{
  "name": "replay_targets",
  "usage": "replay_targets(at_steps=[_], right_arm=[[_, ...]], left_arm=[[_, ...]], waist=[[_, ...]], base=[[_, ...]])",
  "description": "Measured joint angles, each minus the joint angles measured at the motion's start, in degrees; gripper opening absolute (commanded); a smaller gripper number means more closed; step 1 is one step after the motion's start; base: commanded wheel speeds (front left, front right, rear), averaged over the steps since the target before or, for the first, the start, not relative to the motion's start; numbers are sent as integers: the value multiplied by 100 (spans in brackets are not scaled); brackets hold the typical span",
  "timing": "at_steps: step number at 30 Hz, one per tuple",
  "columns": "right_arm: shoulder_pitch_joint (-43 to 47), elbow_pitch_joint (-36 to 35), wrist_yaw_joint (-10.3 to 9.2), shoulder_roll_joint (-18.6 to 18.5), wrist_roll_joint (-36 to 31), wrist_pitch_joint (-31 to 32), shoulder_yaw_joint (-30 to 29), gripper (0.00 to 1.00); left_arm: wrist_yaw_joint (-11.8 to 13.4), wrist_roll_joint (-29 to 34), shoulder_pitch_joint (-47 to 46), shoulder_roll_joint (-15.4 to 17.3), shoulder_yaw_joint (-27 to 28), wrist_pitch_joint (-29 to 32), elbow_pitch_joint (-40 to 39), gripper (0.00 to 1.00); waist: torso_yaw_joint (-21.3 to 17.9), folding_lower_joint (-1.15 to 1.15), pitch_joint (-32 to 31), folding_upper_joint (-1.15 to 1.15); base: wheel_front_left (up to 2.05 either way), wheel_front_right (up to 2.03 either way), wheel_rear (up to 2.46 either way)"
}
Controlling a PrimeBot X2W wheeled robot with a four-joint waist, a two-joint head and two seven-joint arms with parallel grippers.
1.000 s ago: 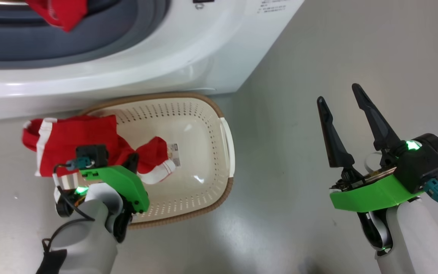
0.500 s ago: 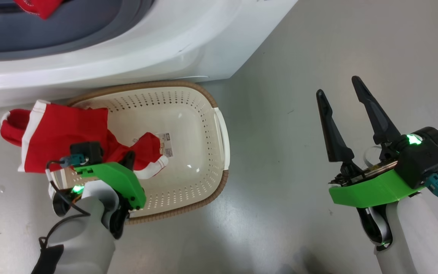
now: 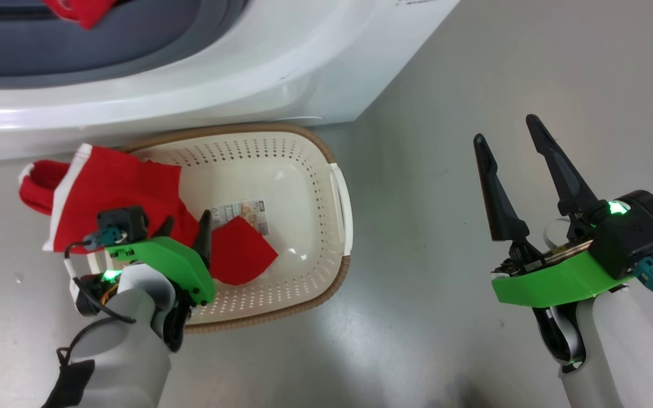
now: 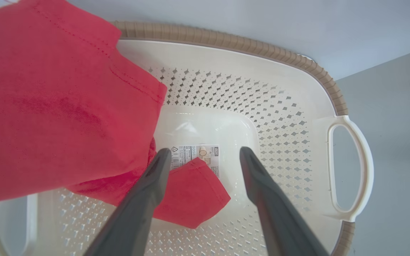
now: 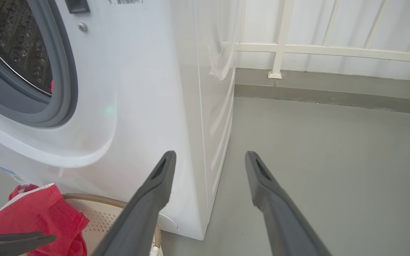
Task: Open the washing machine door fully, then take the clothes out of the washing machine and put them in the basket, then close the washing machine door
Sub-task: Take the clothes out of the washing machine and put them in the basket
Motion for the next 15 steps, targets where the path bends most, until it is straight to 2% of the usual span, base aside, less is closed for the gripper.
replay_targets(at_steps=[9,15], right_arm=[[2,79,0,-3,-54,0,-68,100],[13,156,0,-3,-59,0,-116,100]], left_arm=[[24,62,13,-1,3,-156,-266,100],[166,310,303,71,276,-160,-1293,100]], waist=[[186,0,-254,1],[304,0,-499,0]], base=[[0,0,0],[0,0,0]])
